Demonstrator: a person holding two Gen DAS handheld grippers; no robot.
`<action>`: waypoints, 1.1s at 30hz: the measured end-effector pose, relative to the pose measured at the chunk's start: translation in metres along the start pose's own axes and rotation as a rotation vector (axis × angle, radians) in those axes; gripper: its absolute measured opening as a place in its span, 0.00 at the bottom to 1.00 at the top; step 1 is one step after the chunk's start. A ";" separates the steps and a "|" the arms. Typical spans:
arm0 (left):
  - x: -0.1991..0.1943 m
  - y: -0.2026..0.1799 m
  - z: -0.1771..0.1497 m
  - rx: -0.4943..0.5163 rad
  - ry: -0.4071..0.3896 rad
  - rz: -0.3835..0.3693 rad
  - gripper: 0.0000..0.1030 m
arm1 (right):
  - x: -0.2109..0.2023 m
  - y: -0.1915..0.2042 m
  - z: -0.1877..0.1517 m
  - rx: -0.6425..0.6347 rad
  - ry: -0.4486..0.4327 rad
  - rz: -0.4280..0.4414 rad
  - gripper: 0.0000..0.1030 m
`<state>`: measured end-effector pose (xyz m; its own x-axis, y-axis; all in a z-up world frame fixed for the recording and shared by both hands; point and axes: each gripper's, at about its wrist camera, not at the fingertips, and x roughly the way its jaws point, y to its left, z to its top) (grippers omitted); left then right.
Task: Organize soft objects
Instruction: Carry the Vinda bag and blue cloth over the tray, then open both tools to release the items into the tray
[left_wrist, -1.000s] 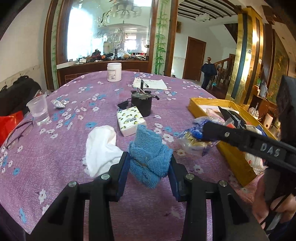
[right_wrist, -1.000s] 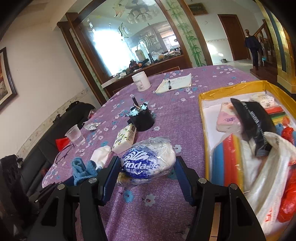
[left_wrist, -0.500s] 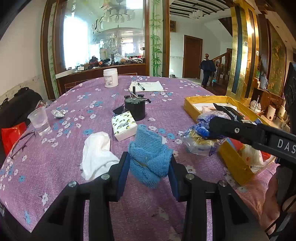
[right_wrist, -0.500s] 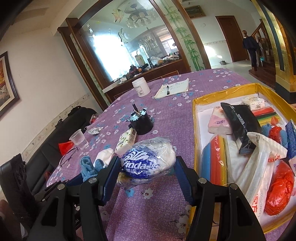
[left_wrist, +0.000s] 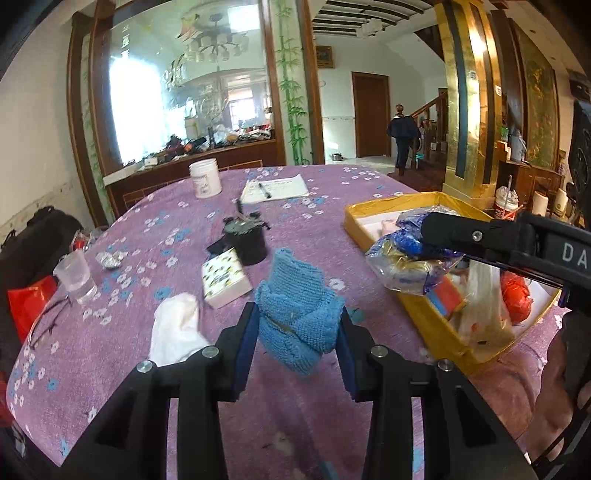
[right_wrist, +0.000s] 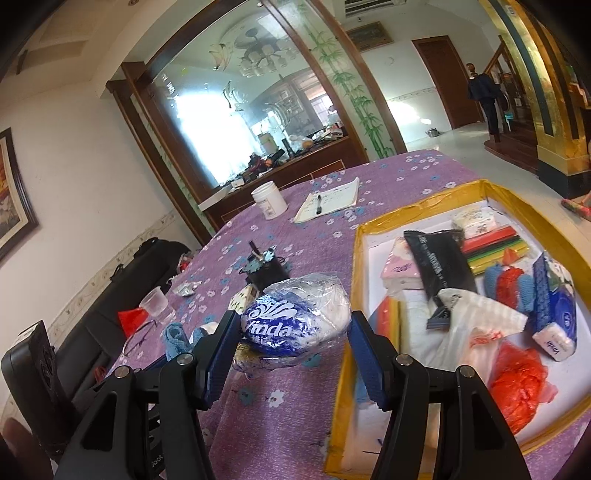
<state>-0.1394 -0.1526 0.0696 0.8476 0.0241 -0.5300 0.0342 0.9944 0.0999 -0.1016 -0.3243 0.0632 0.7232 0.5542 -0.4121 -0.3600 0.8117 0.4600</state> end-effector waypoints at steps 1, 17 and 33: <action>0.001 -0.004 0.002 0.009 -0.002 -0.002 0.37 | -0.003 -0.004 0.002 0.010 -0.007 -0.003 0.63; 0.043 -0.086 0.033 0.032 0.087 -0.207 0.37 | -0.056 -0.093 0.037 0.177 -0.139 -0.139 0.63; 0.083 -0.132 0.043 0.050 0.159 -0.239 0.37 | -0.040 -0.143 0.042 0.224 -0.038 -0.284 0.63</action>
<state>-0.0503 -0.2859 0.0486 0.7190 -0.1908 -0.6683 0.2528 0.9675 -0.0042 -0.0545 -0.4706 0.0466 0.7987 0.3020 -0.5205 -0.0069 0.8695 0.4939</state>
